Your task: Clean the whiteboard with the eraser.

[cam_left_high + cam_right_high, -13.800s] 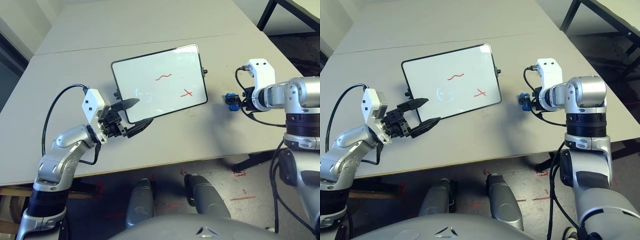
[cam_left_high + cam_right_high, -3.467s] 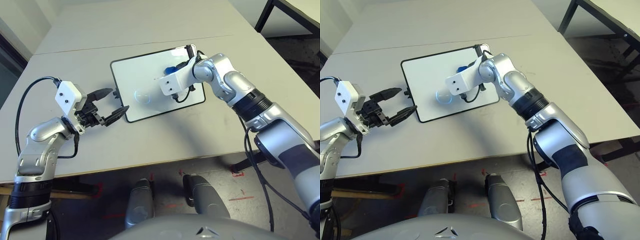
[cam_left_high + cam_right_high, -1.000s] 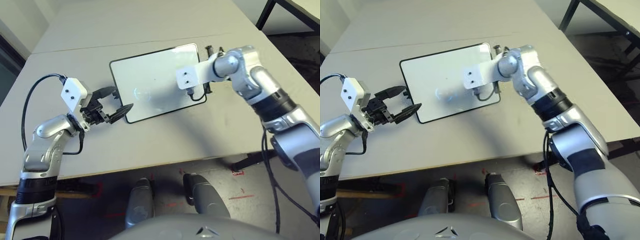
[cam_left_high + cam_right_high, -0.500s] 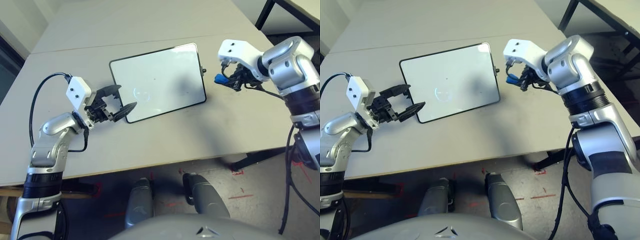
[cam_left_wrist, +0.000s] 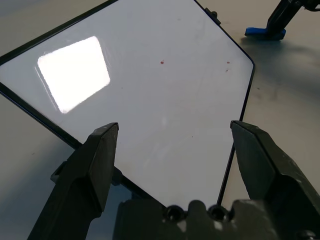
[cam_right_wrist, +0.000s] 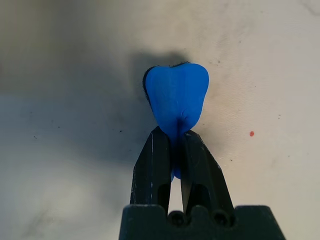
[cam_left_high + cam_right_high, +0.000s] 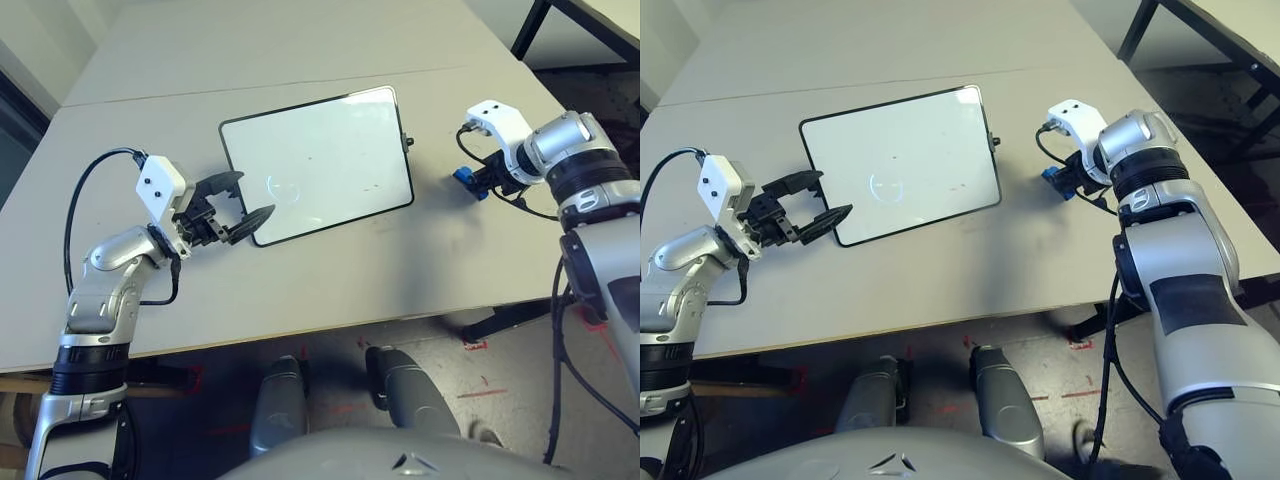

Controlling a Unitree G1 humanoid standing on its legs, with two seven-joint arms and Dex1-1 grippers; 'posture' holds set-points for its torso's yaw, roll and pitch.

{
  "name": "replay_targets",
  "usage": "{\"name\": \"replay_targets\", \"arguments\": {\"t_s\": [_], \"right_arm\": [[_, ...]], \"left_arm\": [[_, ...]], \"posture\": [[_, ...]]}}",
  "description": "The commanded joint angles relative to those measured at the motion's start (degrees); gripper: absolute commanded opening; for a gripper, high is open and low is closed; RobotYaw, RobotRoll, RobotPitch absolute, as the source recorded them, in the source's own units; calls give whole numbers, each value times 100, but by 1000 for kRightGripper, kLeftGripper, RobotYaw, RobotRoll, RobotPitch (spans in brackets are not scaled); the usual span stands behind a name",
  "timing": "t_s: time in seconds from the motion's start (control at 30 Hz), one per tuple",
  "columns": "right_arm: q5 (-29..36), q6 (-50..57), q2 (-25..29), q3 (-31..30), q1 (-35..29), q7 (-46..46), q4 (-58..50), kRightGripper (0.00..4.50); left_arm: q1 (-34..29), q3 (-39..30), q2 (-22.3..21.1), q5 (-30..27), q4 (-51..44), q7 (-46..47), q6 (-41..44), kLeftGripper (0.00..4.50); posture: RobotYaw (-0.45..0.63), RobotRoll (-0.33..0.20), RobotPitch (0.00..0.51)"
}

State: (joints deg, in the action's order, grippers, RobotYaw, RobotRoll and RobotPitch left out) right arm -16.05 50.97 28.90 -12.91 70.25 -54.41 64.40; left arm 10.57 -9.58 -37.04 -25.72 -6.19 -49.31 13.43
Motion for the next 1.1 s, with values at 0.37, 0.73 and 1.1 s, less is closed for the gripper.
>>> {"name": "replay_targets", "arguments": {"t_s": [0.37,0.73,1.1], "right_arm": [[726,34,132,595,14,367,-138,4080],[2294,-1787,534,2466,-1111,521,-1533,4473],[3132,-4077,384,3577,-2204,1202,-1347,4473]], "left_arm": [[-205,-482,-188,-221,-295,88,223,4500],[-175,-1968,-55,-560,97,1402,473,4500],[39,-2538,-22,-134,1407,2655,200,4500]], "posture": [[-15,0,124],[64,0,139],[65,0,145]]}}
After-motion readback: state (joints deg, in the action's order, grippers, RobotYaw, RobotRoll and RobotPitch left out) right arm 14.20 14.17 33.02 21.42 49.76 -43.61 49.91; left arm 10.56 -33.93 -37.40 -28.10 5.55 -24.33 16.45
